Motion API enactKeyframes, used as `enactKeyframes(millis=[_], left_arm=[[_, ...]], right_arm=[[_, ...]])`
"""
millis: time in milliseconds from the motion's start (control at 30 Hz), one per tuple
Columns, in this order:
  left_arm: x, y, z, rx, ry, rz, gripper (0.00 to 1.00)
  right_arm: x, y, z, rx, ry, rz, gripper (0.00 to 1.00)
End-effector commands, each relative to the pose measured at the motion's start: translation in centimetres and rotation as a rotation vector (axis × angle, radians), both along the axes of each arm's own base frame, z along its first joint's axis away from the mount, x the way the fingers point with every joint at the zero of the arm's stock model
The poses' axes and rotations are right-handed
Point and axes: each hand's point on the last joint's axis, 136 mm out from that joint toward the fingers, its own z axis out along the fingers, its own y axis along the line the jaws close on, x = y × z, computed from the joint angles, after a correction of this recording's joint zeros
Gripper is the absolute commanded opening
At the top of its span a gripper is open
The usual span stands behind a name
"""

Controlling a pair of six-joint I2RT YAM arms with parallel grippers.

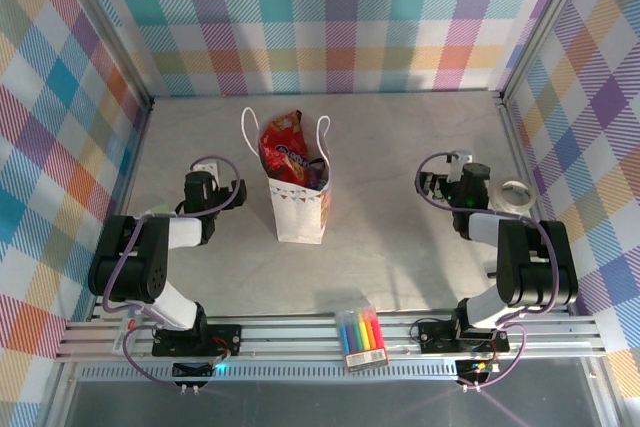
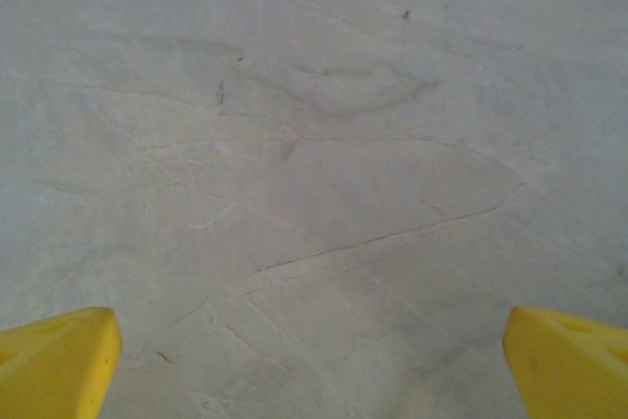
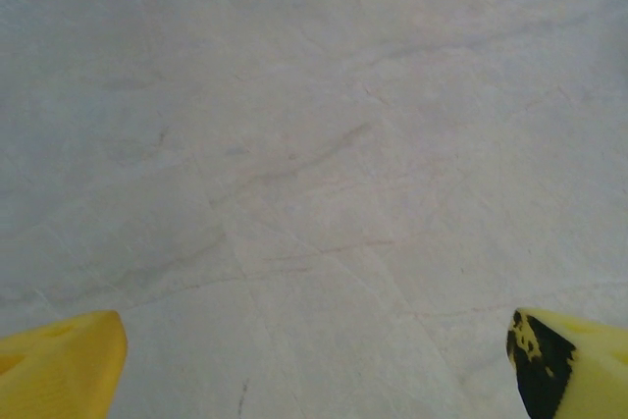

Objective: Place the snacks into the paper bag

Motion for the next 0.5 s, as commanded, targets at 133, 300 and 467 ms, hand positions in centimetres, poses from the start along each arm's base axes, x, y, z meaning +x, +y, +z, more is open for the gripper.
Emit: enactKeyframes(millis=[133, 300, 467], left_arm=[[-0.16, 0.72, 2.54, 0.003, -0.202, 0.025, 1.0], [-0.02, 0.88, 2.36, 0.011, -0.189, 0.035, 1.0], [0.12, 0.88, 2.35, 0.023, -0.184, 0.042, 1.0]], right_arm=[[-0.73, 0.88, 0.64, -0.025, -0.136, 0.054, 0.99], [-0.56, 1.29, 0.58, -0.029, -0.134, 0.075, 0.99], [-0.56, 1.27, 0.53, -0.028, -0.13, 0.075, 0.99]])
